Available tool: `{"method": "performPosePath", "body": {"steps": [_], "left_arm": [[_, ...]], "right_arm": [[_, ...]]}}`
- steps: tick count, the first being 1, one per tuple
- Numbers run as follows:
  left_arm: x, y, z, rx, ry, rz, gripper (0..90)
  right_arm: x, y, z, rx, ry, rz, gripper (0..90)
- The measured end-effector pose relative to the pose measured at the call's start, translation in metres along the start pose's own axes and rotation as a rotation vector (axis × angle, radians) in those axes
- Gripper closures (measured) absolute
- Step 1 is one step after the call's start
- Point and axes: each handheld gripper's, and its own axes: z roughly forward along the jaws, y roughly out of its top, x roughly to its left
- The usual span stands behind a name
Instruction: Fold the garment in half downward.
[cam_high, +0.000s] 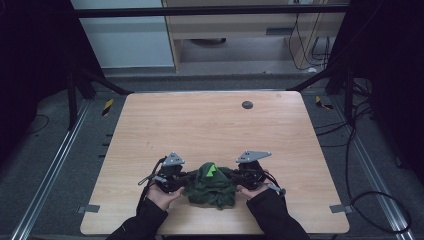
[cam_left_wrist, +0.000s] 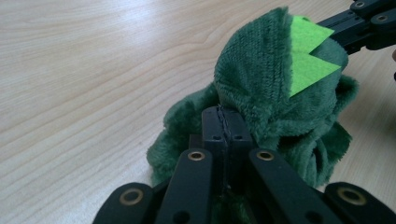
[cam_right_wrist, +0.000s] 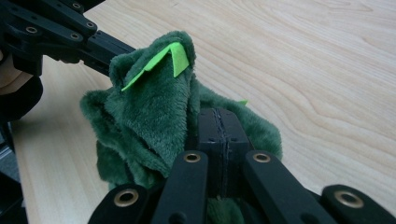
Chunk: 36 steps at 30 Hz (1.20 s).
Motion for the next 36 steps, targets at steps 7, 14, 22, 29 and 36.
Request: {"method": "performPosePath", "body": {"steps": [7,14,22,29,36], "left_arm": [[-0.009,-0.005,-0.006,0.010,-0.023,0.014,89.6],[-0.013,-0.012,-0.010,0.030,-0.038,0.010,89.6],[-0.016,-0.021,-0.013,0.056,-0.049,0.007,89.4],[-0.019,-0.029,-0.014,0.082,-0.050,0.011,89.3],[-0.019,-0.034,-0.013,0.104,-0.038,0.009,89.2]], "right_arm": [[0.006,-0.002,-0.003,0.003,0.014,-0.007,89.5],[0.010,-0.006,-0.006,0.007,0.028,-0.005,89.1],[0.016,-0.012,-0.010,0.016,0.040,-0.009,88.6],[0.020,-0.021,-0.012,0.039,0.049,-0.006,88.1],[0.019,-0.030,-0.015,0.065,0.045,-0.002,86.8]]}}
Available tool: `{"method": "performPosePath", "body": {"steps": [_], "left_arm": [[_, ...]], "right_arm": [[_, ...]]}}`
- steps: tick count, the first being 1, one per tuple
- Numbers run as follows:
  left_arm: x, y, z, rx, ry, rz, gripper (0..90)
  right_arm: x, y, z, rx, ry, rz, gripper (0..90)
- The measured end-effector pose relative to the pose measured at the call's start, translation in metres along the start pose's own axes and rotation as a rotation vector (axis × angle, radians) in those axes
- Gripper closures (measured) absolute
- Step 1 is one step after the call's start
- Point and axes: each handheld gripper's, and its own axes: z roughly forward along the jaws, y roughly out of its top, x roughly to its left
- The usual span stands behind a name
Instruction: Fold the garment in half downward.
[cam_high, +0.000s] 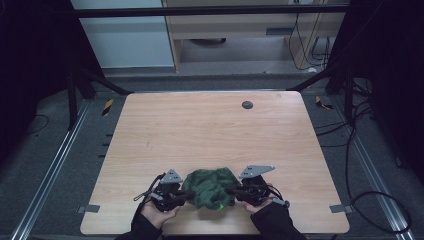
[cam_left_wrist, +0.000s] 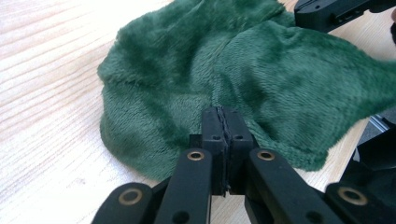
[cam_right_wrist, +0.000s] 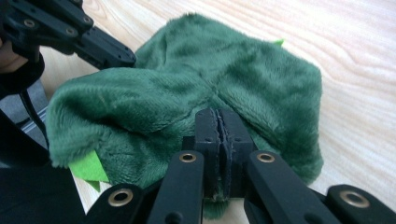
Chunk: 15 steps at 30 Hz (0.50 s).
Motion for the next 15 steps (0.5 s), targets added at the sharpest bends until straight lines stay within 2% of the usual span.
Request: {"method": "performPosePath", "body": {"steps": [3,8,15], "left_arm": [[0.000,-0.001,0.003,0.016,0.020,0.008,89.3],[-0.001,-0.004,0.010,0.045,0.019,0.011,89.5],[0.000,-0.005,0.012,0.048,0.028,0.013,89.6]], "right_arm": [[-0.001,-0.004,0.002,0.019,-0.004,0.004,86.5],[-0.005,-0.008,0.005,0.041,-0.005,0.010,85.9],[-0.004,-0.011,0.010,0.041,-0.021,0.002,83.8]]}}
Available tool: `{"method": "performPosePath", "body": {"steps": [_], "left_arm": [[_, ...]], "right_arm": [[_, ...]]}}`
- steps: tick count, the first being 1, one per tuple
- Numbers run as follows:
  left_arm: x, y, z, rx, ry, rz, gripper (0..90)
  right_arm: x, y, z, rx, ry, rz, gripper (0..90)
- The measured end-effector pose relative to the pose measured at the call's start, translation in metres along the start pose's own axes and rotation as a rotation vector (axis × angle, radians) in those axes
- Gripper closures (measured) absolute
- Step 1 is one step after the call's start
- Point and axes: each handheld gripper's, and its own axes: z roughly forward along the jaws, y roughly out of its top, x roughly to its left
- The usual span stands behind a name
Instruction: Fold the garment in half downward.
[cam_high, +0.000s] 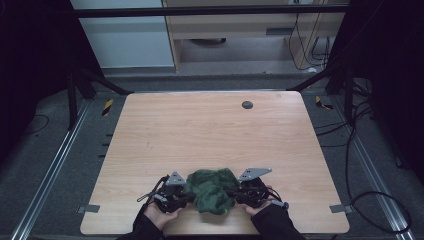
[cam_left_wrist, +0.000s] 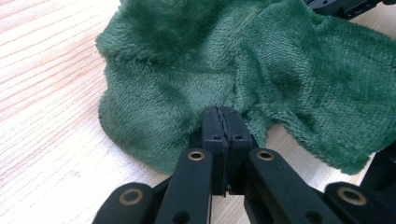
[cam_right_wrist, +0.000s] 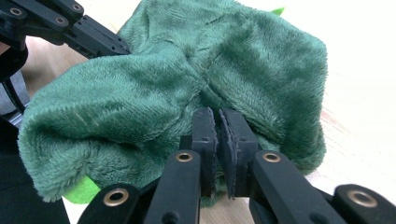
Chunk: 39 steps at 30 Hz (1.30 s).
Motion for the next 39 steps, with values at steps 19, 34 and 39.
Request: {"method": "performPosePath", "body": {"steps": [19,34,39], "left_arm": [[0.043,0.001,-0.041,-0.137,0.135,-0.108,71.8],[0.081,-0.019,-0.053,-0.168,0.268,-0.155,44.5],[0.090,-0.023,-0.054,-0.164,0.289,-0.170,39.9]], "right_arm": [[-0.022,0.007,-0.034,-0.148,-0.154,0.035,69.5],[-0.057,-0.003,-0.052,-0.155,-0.303,0.135,46.9],[-0.069,-0.008,-0.054,-0.138,-0.336,0.161,40.6]]}}
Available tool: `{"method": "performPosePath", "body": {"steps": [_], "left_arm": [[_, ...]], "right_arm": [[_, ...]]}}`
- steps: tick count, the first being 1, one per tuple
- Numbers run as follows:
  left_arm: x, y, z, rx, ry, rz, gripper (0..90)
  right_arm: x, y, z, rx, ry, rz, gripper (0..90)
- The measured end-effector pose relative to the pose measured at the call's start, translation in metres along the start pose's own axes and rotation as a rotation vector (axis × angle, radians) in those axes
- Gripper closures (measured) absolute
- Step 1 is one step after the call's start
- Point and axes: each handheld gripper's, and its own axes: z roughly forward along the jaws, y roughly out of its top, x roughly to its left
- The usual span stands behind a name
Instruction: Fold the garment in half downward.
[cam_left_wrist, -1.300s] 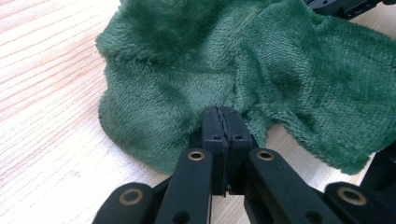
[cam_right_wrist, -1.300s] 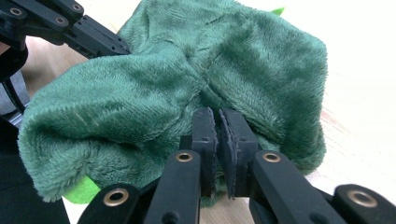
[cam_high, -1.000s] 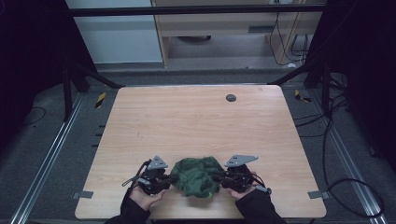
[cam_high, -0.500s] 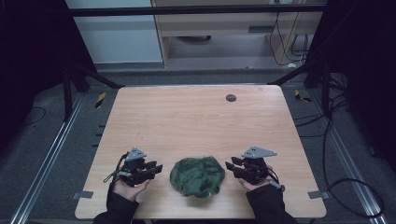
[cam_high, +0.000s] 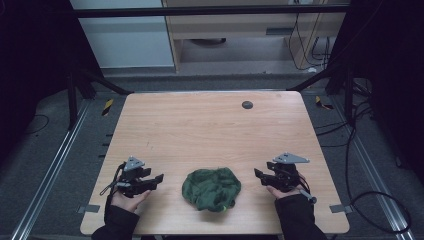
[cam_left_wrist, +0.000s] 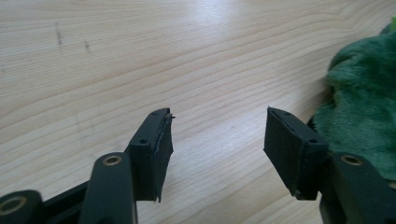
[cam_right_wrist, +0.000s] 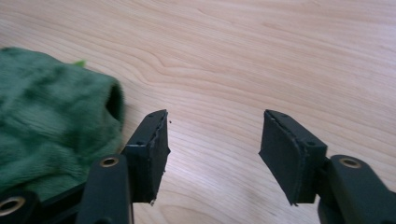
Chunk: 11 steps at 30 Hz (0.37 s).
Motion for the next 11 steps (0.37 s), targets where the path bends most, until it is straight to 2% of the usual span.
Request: {"method": "performPosePath", "body": {"steps": [11], "left_arm": [[0.021,-0.004,-0.001,-0.021,0.064,-0.024,30.8]], "right_arm": [[-0.023,-0.007,0.001,0.007,-0.075,0.027,31.2]]}}
